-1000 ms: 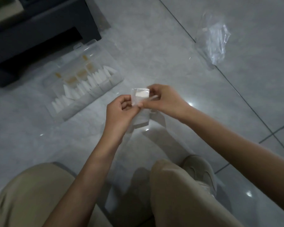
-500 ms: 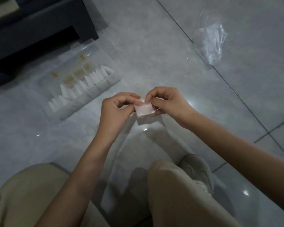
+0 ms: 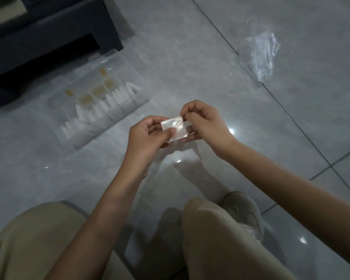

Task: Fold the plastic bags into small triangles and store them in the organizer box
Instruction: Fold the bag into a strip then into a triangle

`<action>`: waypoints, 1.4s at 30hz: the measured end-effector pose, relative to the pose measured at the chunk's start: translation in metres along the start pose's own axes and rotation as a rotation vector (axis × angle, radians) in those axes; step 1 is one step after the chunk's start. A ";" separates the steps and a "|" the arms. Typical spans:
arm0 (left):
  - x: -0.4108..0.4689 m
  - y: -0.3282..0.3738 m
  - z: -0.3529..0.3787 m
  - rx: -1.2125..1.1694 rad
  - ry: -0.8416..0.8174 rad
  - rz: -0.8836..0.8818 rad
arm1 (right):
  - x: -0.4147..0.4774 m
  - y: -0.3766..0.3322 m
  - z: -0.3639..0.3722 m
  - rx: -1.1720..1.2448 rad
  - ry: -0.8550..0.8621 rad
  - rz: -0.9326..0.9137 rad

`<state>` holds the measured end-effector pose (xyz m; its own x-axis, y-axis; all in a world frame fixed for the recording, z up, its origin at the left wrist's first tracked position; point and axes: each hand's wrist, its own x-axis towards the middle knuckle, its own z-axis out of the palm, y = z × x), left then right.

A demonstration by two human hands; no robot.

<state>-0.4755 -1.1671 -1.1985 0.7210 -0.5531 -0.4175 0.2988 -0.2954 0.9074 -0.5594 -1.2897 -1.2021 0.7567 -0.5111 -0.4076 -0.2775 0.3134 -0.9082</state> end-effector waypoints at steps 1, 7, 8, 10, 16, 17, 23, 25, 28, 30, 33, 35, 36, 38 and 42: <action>0.001 0.000 0.000 0.004 0.006 0.013 | 0.000 -0.001 0.001 0.025 0.005 0.019; 0.003 0.001 0.007 0.010 0.028 0.097 | 0.003 0.002 0.002 -0.141 -0.007 -0.022; 0.004 0.001 0.009 0.000 0.033 0.090 | 0.003 0.003 0.002 -0.165 0.017 -0.058; 0.007 0.001 0.011 -0.011 0.048 0.048 | 0.004 0.002 0.003 -0.236 0.067 -0.142; 0.022 -0.005 0.013 0.120 0.133 0.194 | 0.010 -0.002 0.012 -0.308 0.128 -0.244; 0.025 -0.006 0.013 0.149 0.154 0.237 | 0.013 -0.003 0.014 -0.283 0.141 -0.240; 0.045 0.004 0.003 0.158 0.262 0.357 | 0.037 -0.014 0.022 -0.141 0.051 -0.207; 0.055 0.009 -0.008 0.176 0.294 0.431 | 0.050 -0.019 0.023 -0.144 0.030 -0.191; 0.082 0.006 -0.038 0.691 0.353 0.535 | 0.080 -0.028 0.029 -0.245 0.099 -0.248; 0.100 0.002 -0.059 1.114 0.298 0.525 | 0.101 -0.036 0.036 -0.333 0.131 -0.285; 0.116 0.002 -0.072 1.361 0.135 0.506 | 0.124 -0.045 0.051 -0.486 0.113 -0.332; 0.118 0.004 -0.073 1.375 0.099 0.513 | 0.133 -0.047 0.062 -0.608 0.089 -0.348; 0.119 0.004 -0.073 1.378 0.090 0.514 | 0.136 -0.048 0.066 -0.676 0.077 -0.353; 0.119 0.001 -0.074 1.419 0.061 0.533 | 0.140 -0.049 0.072 -0.810 0.059 -0.359; 0.120 -0.003 -0.076 1.373 0.075 0.600 | 0.145 -0.052 0.075 -0.998 0.073 -0.437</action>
<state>-0.3423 -1.1732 -1.2474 0.5629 -0.8259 0.0324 -0.8173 -0.5503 0.1708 -0.3906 -1.3203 -1.2065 0.8790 -0.4769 -0.0057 -0.3733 -0.6805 -0.6306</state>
